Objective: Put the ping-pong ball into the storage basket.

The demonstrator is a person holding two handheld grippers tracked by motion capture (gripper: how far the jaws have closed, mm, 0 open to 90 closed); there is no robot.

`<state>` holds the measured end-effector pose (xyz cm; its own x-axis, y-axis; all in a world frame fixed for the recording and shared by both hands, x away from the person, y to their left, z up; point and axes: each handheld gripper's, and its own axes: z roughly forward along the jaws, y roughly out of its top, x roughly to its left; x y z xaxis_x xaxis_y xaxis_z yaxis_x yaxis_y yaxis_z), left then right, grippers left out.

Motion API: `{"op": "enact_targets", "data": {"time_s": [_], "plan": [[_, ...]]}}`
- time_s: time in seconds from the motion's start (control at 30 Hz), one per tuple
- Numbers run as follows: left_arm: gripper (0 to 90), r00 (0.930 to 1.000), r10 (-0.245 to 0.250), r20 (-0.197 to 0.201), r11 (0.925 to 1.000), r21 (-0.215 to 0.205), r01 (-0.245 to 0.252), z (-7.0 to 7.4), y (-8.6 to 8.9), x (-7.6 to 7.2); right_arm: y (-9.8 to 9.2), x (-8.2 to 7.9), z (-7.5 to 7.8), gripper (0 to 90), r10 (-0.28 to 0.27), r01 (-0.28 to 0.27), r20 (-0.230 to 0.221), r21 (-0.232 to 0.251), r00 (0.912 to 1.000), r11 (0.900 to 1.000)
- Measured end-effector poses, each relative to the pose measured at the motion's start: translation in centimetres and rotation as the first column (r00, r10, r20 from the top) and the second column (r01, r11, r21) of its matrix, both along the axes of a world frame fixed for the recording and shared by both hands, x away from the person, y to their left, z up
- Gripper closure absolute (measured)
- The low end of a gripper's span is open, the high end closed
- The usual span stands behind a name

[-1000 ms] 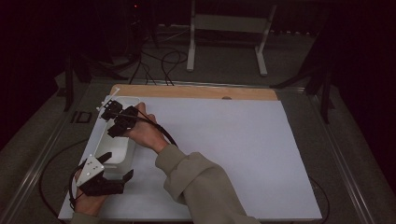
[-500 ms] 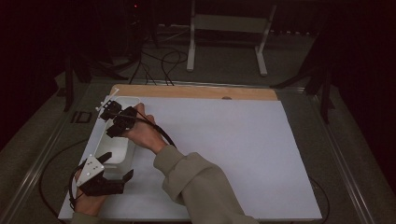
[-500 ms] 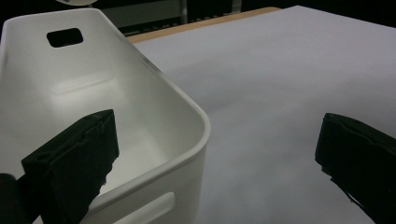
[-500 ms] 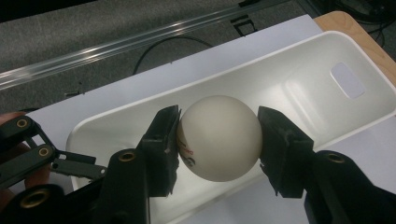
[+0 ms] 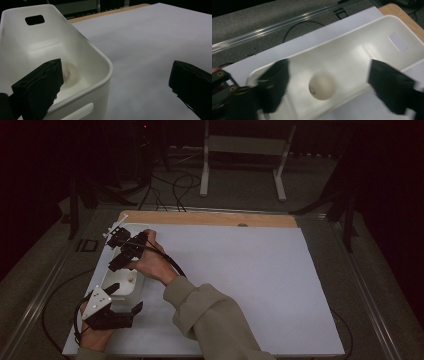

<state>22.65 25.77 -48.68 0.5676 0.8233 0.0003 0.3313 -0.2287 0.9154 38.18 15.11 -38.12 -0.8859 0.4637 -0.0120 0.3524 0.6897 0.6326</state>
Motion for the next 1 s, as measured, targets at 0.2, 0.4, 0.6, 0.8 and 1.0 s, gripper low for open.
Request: {"op": "enact_targets", "data": {"time_s": [0.2,0.4,0.6,0.8,1.0], "plan": [[0.2,1.0000,0.002,-0.001,1.0000,-0.002,-0.002,0.0,0.0,0.0,-0.1,0.0,-0.2,9.9,0.003,-0.003,0.008,-0.019,1.0000,1.000],[0.2,1.0000,0.001,0.000,1.0000,-0.002,-0.001,0.0,0.0,0.0,-0.1,-0.2,-0.2,9.9,0.014,-0.014,0.008,-0.009,0.9999,1.000],[0.2,1.0000,0.002,-0.001,1.0000,-0.002,-0.002,0.0,0.0,0.0,-0.3,-0.2,-0.3,9.9,0.021,-0.021,0.002,-0.008,0.9998,1.000],[0.2,1.0000,0.001,-0.002,1.0000,0.002,-0.001,0.0,0.0,0.0,-0.7,-0.2,-0.3,9.6,0.022,-0.022,-0.004,-0.002,0.9997,1.000],[0.2,1.0000,0.001,-0.002,1.0000,0.003,-0.001,0.0,0.0,0.0,-1.2,-0.1,-0.4,9.6,0.025,-0.025,-0.004,-0.002,0.9997,1.000]]}}
